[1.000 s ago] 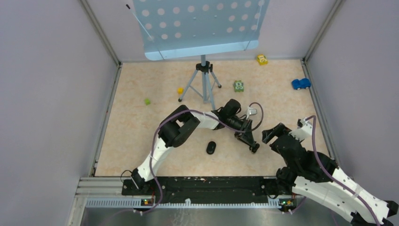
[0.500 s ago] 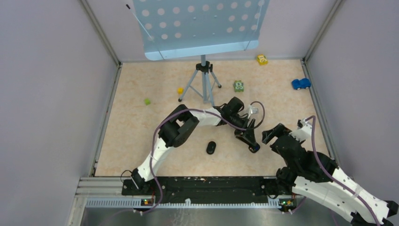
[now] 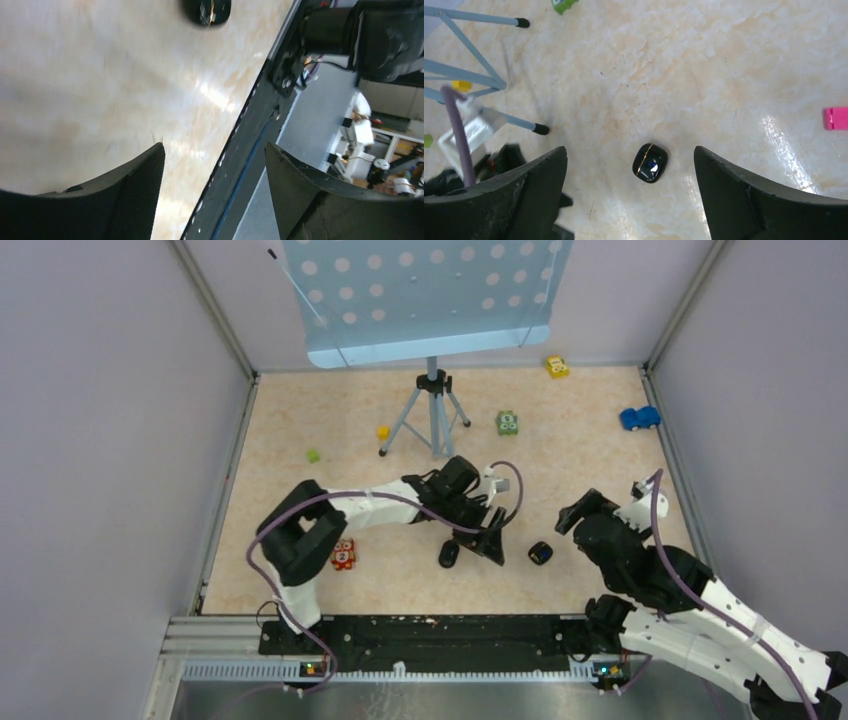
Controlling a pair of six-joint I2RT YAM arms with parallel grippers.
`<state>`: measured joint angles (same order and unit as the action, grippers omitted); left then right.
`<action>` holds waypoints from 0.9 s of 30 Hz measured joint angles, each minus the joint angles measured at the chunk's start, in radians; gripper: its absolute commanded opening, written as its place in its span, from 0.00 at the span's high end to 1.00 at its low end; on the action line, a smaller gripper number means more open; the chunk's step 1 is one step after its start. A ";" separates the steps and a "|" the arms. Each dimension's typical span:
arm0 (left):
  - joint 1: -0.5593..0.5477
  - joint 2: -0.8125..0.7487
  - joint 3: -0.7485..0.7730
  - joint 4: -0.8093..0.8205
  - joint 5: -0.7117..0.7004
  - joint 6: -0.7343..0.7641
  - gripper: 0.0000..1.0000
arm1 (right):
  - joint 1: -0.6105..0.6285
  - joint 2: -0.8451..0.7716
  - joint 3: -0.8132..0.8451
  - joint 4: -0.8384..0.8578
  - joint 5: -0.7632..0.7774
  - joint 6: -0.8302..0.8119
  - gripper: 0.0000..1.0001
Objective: Insert the wireless bluetooth earbuds into the charging case
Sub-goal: Reset both arms
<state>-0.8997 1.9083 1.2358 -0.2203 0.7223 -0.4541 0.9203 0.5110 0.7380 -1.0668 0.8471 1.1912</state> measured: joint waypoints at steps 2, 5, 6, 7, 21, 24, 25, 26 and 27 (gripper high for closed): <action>0.000 -0.100 -0.109 -0.009 -0.034 0.002 0.20 | 0.000 0.017 0.014 -0.003 0.017 -0.006 0.04; 0.000 -0.249 -0.243 -0.085 -0.110 0.002 0.17 | 0.000 0.012 0.013 0.021 0.027 -0.051 0.04; 0.000 -0.280 -0.260 -0.111 -0.138 0.005 0.14 | 0.000 0.002 0.005 0.050 0.030 -0.075 0.04; -0.001 -0.320 -0.276 -0.143 -0.178 0.008 0.06 | 0.000 -0.011 -0.009 0.081 0.031 -0.098 0.03; 0.176 -0.959 -0.399 -0.307 -0.824 -0.015 0.01 | -0.121 0.351 -0.106 0.355 -0.251 -0.294 0.03; 0.243 -0.989 -0.399 -0.304 -0.821 -0.015 0.01 | -0.121 0.394 -0.100 0.375 -0.297 -0.315 0.03; 0.253 -0.990 -0.399 -0.304 -0.819 -0.014 0.01 | -0.121 0.399 -0.097 0.383 -0.308 -0.320 0.03; 0.257 -0.990 -0.399 -0.304 -0.816 -0.014 0.01 | -0.121 0.402 -0.093 0.393 -0.316 -0.326 0.03; 0.257 -0.990 -0.399 -0.304 -0.809 -0.014 0.01 | -0.121 0.403 -0.091 0.401 -0.326 -0.329 0.03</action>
<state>-0.6422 0.9180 0.8371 -0.5247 -0.0872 -0.4686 0.7998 0.9142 0.6472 -0.6662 0.5209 0.8623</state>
